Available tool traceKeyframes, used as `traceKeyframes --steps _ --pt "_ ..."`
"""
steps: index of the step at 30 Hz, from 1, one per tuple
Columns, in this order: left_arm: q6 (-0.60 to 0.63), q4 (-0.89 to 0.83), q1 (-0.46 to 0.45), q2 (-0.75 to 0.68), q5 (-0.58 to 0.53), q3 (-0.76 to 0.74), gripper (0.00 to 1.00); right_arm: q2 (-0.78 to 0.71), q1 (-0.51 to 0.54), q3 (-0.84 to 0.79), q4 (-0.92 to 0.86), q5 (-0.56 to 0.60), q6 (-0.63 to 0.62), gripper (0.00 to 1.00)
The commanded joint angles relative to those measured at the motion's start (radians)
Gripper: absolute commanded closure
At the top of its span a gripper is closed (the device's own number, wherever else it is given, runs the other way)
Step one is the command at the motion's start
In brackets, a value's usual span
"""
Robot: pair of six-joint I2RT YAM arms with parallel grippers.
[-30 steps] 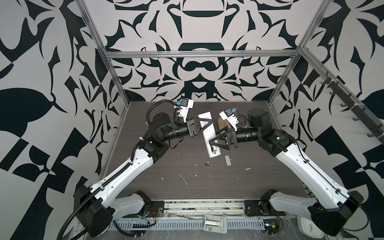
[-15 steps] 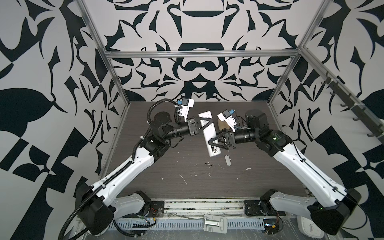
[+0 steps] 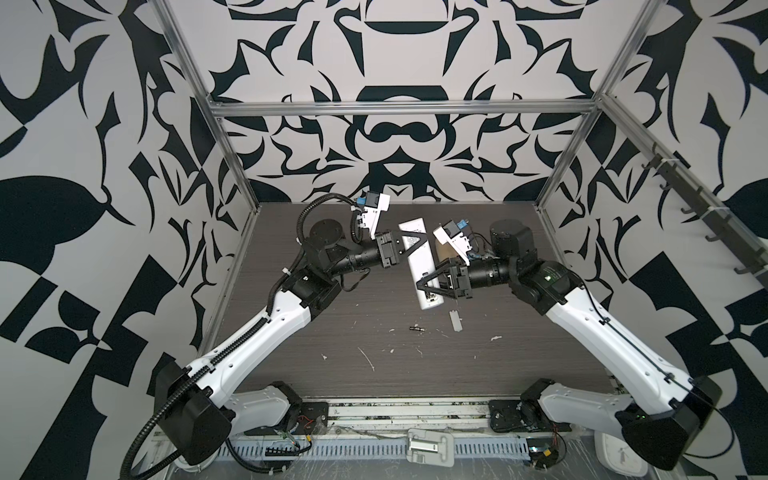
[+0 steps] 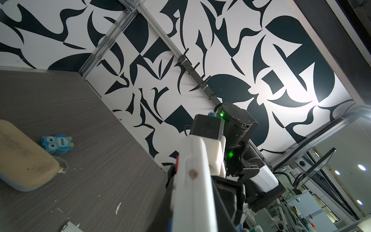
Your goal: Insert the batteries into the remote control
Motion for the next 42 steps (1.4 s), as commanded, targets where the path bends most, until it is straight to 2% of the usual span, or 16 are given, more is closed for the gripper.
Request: traceKeyframes --steps 1,6,9,11,15,18,24,33,38,42 --pt "-0.030 0.086 -0.001 -0.014 0.014 0.052 1.00 -0.009 -0.004 -0.010 0.000 0.022 -0.009 0.66" --pt "-0.035 0.083 -0.001 -0.013 0.010 0.055 1.00 -0.015 -0.003 -0.013 0.008 0.021 -0.010 0.78" --pt "-0.036 0.076 -0.001 -0.014 0.007 0.052 1.00 -0.019 -0.002 -0.005 0.001 0.021 -0.013 0.78" --pt "-0.032 0.066 -0.001 -0.013 0.005 0.051 1.00 -0.021 -0.003 0.003 -0.005 0.023 -0.015 0.72" --pt "0.004 0.003 -0.001 -0.019 -0.030 0.051 1.00 -0.020 -0.002 0.031 -0.047 0.049 -0.039 0.42" --pt "0.043 -0.060 0.000 -0.034 -0.077 0.036 1.00 -0.022 -0.004 0.056 -0.066 0.083 -0.052 0.26" --pt "0.056 -0.088 0.005 -0.081 -0.141 -0.027 1.00 -0.050 -0.015 0.067 -0.140 0.216 -0.095 0.24" --pt "0.086 -0.140 0.016 -0.107 -0.191 -0.044 1.00 -0.103 -0.038 0.046 -0.196 0.292 -0.114 0.23" --pt "0.080 -0.128 0.049 -0.105 -0.191 -0.065 1.00 -0.085 -0.068 0.066 -0.297 0.377 -0.143 0.22" --pt "0.063 -0.104 0.070 -0.104 -0.180 -0.086 1.00 -0.090 -0.079 0.076 -0.326 0.371 -0.163 0.22"
